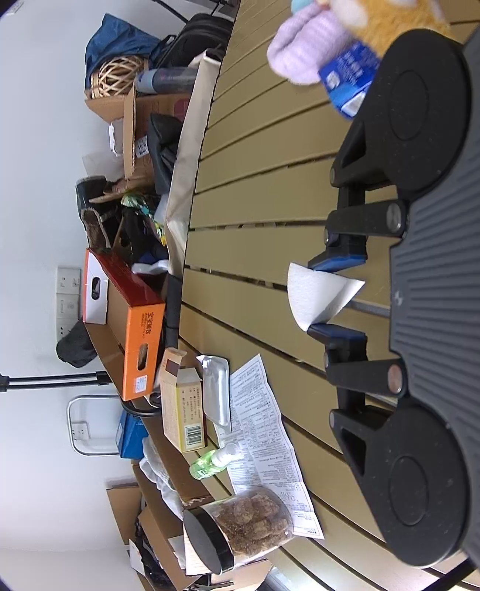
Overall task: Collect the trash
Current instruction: 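Lift the purple bow and white paper cone and carry both toward the bin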
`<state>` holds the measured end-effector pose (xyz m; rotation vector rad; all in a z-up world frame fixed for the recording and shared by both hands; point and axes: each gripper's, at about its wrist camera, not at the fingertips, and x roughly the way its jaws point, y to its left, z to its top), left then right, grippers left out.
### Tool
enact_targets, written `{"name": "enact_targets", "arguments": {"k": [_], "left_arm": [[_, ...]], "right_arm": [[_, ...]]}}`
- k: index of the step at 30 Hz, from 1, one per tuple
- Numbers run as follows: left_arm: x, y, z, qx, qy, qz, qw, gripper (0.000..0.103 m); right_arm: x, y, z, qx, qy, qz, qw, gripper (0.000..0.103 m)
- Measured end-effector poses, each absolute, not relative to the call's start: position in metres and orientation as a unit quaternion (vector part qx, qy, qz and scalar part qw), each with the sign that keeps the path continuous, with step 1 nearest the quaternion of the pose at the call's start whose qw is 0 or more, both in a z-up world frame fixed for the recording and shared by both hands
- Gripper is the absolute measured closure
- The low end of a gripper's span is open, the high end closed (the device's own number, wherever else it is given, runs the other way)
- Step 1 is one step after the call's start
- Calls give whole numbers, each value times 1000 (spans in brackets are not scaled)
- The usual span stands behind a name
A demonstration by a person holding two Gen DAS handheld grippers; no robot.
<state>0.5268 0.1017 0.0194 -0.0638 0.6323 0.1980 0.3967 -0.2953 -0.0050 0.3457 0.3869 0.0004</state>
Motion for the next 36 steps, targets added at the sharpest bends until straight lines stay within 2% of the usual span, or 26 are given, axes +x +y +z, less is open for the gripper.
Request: {"name": "enact_targets", "arguments": {"k": [25,36], "left_arm": [[377,57,77,-11,237,77,968,72],[310,35,79,-13,228,40,973,72]], "right_arm": [[331,-279,7,176,169,52,968,58],[286,-264,2,164,184,79,966,58]]}}
